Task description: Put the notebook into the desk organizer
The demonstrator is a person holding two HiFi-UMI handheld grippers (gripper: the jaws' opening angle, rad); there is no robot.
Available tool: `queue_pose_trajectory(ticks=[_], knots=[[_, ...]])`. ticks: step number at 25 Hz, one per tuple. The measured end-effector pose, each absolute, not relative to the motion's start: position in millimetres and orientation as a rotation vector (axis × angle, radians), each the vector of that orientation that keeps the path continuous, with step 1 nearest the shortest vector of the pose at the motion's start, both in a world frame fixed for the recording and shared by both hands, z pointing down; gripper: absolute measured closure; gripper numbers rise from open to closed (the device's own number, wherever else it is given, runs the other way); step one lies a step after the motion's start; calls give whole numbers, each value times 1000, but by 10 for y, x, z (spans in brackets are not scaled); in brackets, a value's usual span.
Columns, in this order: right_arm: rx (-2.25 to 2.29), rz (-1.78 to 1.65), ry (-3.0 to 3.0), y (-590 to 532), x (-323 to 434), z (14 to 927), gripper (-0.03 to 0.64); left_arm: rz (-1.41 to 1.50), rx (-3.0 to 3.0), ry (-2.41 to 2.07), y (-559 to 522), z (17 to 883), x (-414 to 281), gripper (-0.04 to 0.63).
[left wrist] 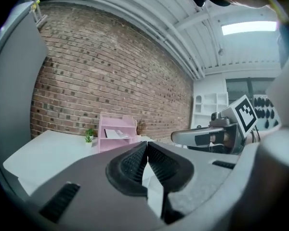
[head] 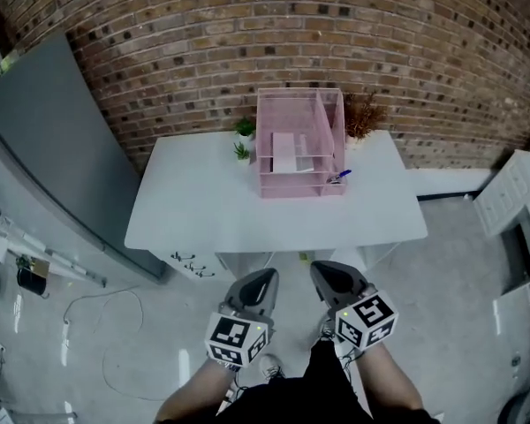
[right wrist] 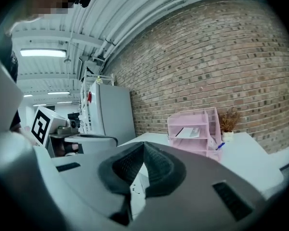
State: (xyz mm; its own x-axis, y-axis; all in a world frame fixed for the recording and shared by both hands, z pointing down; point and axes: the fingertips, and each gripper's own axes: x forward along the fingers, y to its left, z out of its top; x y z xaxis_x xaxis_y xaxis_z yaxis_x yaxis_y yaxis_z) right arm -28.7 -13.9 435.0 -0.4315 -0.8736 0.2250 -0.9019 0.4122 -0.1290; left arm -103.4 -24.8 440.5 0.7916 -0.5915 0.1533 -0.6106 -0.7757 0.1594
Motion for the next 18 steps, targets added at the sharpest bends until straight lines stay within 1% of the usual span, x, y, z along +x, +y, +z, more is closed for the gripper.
queue_pose_trajectory(ticks=[4,18], knots=[[1671,364,-2496,40,-234,4337,614,147,2796,-880,-90,4403,-1006,589],[1663,346,-2500,170,-138,4357,614,126,2767,-918,-9,4430,-947,589]])
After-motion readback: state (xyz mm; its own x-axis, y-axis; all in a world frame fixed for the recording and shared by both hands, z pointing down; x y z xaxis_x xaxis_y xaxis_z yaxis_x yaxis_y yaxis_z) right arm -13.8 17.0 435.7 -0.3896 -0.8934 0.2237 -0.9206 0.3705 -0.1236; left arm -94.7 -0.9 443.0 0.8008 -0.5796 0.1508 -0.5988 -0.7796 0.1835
